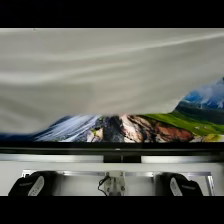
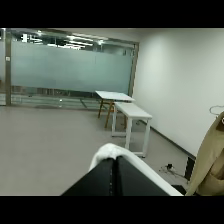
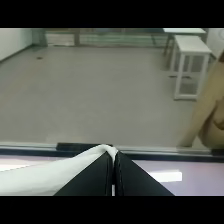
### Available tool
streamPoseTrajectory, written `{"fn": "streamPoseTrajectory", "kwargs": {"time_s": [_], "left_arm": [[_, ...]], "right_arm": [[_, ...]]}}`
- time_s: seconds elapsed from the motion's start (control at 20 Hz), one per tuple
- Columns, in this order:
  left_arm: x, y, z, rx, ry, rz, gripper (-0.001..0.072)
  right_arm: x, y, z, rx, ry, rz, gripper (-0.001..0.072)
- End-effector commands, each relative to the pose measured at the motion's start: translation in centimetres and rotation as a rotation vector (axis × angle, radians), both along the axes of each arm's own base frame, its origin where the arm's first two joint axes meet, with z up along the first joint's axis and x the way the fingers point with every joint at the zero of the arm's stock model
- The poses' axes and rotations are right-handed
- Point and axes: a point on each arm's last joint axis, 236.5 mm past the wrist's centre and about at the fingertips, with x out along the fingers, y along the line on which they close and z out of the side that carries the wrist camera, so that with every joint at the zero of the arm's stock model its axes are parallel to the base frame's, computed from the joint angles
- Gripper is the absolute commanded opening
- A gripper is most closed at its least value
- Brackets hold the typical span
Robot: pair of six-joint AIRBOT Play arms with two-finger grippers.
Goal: Fold the shirts.
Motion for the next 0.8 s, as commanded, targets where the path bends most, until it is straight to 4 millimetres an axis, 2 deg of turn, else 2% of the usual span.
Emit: {"fn": "streamPoseTrajectory", "kwargs": {"time_s": [0.0,0.1,0.15,0.3,0.5,0.6,0.75], "left_arm": [[0.8,0.9,-3.8,0.051,0.155,0.053,0.0030],[3.7,1.3,-6.9,0.053,0.278,0.046,0.0030],[5.6,1.5,-9.1,0.052,0.358,0.039,0.0030],[13.2,2.6,-18.1,0.069,0.628,0.021,0.0030],[22.8,3.7,-31.5,0.034,0.917,-0.007,0.0031],[27.8,3.0,-36.8,-0.011,0.971,-0.027,0.0030],[35.4,1.5,-43.8,-0.023,0.986,-0.022,0.0031]], "right_arm": [[-1.7,-2.9,-3.4,-0.029,0.146,-0.133,0.0057],[0.4,-4.1,-7.2,-0.029,0.315,-0.160,0.0057],[2.1,-4.4,-9.3,-0.021,0.407,-0.154,0.0057],[8.7,-5.5,-17.1,0.011,0.680,-0.125,0.0057],[18.5,-7.3,-30.7,0.064,0.973,-0.105,0.0057],[23.6,-7.1,-36.5,0.136,1.018,-0.072,0.0056],[31.2,-5.7,-41.4,0.352,0.921,-0.038,0.0057]]}}
